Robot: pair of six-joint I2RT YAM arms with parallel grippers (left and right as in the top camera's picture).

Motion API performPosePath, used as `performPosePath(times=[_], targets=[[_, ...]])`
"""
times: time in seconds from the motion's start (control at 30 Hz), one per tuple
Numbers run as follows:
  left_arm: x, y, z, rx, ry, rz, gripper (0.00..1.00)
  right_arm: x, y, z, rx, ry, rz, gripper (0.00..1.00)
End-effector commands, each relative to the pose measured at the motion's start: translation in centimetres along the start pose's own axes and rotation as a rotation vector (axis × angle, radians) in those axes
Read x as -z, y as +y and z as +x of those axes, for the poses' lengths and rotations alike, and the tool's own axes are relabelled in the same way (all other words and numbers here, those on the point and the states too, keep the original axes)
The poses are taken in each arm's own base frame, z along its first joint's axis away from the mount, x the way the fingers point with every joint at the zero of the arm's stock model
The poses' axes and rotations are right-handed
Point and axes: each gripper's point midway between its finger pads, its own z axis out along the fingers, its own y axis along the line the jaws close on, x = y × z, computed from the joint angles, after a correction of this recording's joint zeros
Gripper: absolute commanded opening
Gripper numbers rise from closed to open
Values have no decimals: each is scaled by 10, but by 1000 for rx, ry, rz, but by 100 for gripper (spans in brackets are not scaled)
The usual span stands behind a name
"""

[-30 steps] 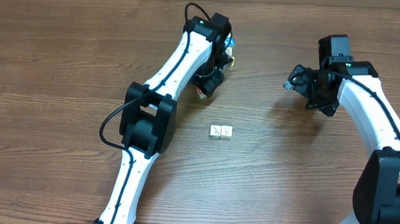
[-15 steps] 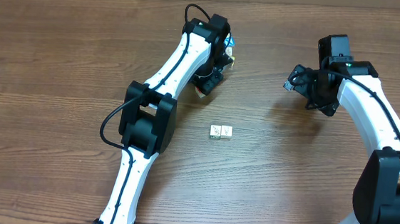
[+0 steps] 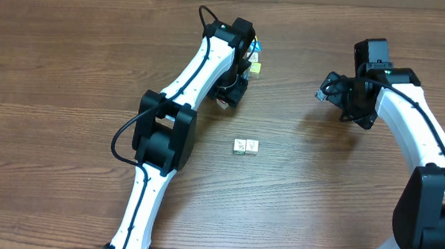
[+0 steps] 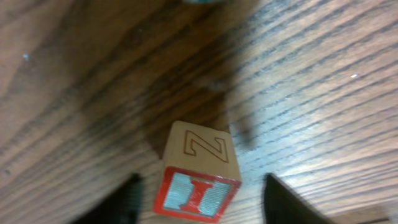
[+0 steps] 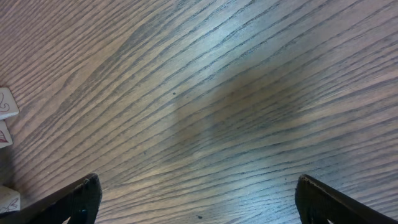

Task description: Flip 4 blocks

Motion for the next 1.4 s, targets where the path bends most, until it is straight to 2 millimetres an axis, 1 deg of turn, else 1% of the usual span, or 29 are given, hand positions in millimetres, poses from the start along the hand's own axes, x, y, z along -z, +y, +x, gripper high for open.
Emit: performPosePath(times=[0.0,0.03,0.1,0.17,0.23,0.37,0.43,0.53,0.6,0.63,0.67,0.73,0.8,0.93,0.97,1.03,1.13,1.2,1.27,1.37], targets=[[5,-4,-3,110,-13,45,63,4,2,-6,3,-22,-3,100],[5,-3,-4,120,-14,46,62,4,2,-6,3,-22,-3,100],[7,-2,-5,127,-19,47,54,4,2,-6,3,-22,-3,100],[7,0,-5,131,-20,48,42,4,2,-6,3,-22,-3,100],[8,1,-3,132,-10,47,37,4,2,-6,3,-22,-3,100],[8,-2,3,132,12,62,35,4,2,-6,3,-22,-3,100],[8,-7,4,134,22,91,32,4,2,-6,3,-22,-3,100],[10,-11,5,178,30,119,31,4,2,-6,3,-22,-3,100],[12,-9,3,218,24,121,31,4,2,-6,3,-22,-3,100],[14,-7,1,232,15,124,29,4,2,-6,3,-22,-3,100],[17,-6,-2,235,3,130,24,4,2,-6,3,-22,-3,100],[24,-4,-7,238,-20,141,23,4,2,-6,3,-22,-3,100],[33,-3,-12,239,-46,144,24,4,2,-6,3,-22,-3,100],[53,-2,-21,215,-98,143,31,4,2,-6,3,-22,-3,100],[56,-2,-21,211,-104,143,35,4,2,-6,3,-22,-3,100],[57,-2,-19,212,-95,143,39,4,2,-6,3,-22,-3,100],[55,-3,-8,214,-52,138,38,4,2,-6,3,-22,-3,100],[53,-3,-6,212,-39,129,40,4,2,-6,3,-22,-3,100],[53,-1,-8,203,-52,105,44,4,2,-6,3,-22,-3,100],[52,5,-10,186,-66,47,57,4,2,-6,3,-22,-3,100]])
